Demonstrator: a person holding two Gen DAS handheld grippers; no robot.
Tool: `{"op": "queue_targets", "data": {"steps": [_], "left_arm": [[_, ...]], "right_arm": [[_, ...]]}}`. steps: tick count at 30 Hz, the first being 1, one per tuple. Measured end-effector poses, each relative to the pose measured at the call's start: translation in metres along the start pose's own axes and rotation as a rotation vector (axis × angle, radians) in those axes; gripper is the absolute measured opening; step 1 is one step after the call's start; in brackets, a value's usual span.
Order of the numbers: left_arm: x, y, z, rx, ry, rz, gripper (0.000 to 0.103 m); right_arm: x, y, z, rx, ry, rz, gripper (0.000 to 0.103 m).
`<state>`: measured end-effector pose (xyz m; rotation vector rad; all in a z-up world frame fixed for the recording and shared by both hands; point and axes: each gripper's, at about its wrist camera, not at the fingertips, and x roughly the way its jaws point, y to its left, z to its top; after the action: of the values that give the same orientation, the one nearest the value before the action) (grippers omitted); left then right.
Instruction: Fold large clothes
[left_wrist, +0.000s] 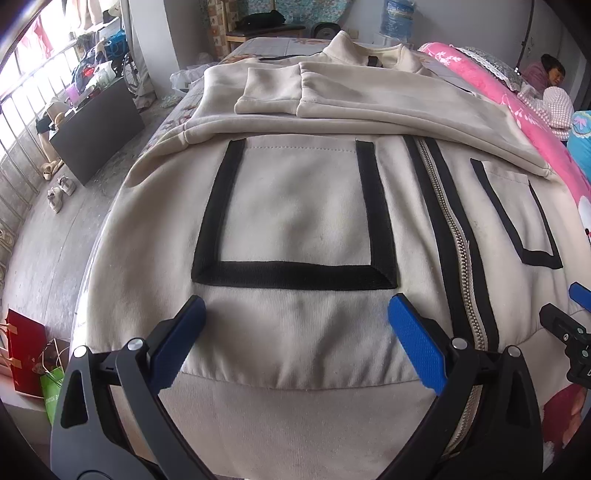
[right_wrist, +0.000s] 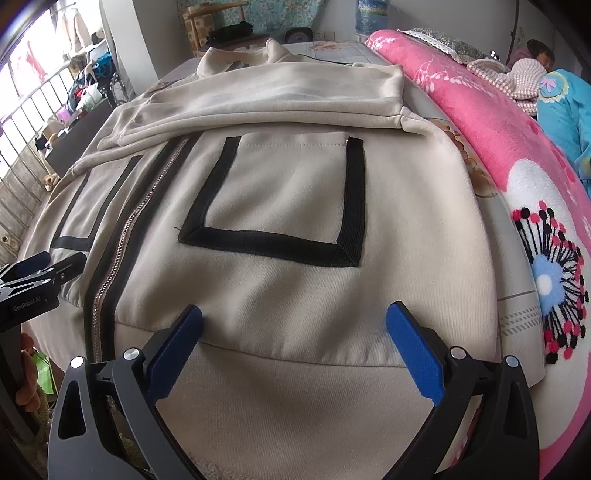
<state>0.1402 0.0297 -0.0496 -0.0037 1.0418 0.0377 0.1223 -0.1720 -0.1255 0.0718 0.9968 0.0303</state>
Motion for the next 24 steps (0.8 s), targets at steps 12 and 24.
{"op": "queue_targets", "data": {"steps": [12, 24], "left_arm": [[0.000, -0.001, 0.001, -0.005, 0.005, 0.002, 0.096], [-0.002, 0.000, -0.002, -0.007, -0.016, 0.005, 0.096]], "right_arm": [[0.002, 0.001, 0.002, -0.004, 0.005, -0.004, 0.097], [-0.011, 0.018, 0.013, -0.086, -0.039, 0.043, 0.097]]}}
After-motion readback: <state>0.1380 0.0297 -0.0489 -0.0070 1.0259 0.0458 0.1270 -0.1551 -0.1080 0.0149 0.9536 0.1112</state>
